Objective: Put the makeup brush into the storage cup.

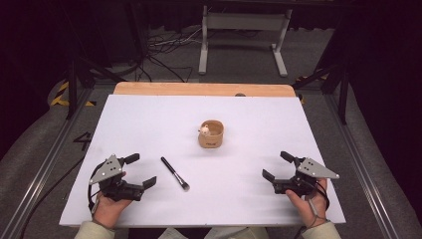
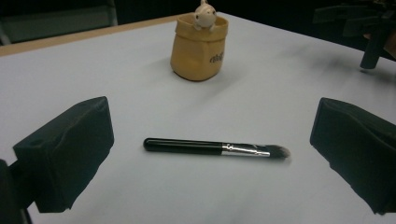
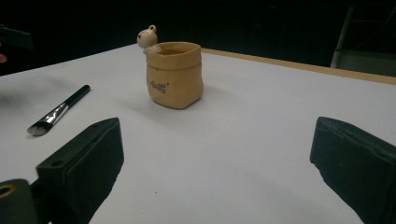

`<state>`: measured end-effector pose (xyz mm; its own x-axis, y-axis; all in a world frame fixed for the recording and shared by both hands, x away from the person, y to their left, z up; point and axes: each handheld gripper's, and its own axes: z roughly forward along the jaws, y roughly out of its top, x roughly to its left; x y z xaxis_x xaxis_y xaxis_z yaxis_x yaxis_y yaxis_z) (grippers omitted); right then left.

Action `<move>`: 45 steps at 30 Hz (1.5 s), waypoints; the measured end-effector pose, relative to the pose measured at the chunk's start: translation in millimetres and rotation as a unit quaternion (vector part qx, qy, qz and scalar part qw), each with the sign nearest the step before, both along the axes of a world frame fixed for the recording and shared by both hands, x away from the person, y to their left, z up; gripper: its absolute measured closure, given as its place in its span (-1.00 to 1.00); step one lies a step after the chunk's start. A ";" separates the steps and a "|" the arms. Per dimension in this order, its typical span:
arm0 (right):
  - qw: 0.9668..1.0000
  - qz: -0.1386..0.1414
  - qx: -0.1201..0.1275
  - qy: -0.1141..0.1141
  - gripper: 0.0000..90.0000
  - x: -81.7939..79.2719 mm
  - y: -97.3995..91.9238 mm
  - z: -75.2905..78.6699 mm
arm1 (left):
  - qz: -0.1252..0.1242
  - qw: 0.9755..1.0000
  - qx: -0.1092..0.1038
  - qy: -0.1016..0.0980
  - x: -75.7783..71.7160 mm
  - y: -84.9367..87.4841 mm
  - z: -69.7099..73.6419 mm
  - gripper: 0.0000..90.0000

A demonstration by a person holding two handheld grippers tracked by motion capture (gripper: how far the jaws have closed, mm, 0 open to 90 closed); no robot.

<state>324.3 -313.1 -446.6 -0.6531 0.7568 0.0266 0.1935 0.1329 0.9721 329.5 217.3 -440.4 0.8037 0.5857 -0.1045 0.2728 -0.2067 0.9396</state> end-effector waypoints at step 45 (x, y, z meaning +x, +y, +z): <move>1.000 0.014 0.004 0.006 -0.89 -5.6 -0.7 1.5 | -0.131 0.916 0.372 0.076 61.9 -98.3 63.2 -0.90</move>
<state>318.7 -313.9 -445.1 -0.6731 0.7384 0.0406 0.2014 0.1302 0.9708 391.4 119.0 -377.2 0.9364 0.3291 0.1221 0.2383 -0.8515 0.4671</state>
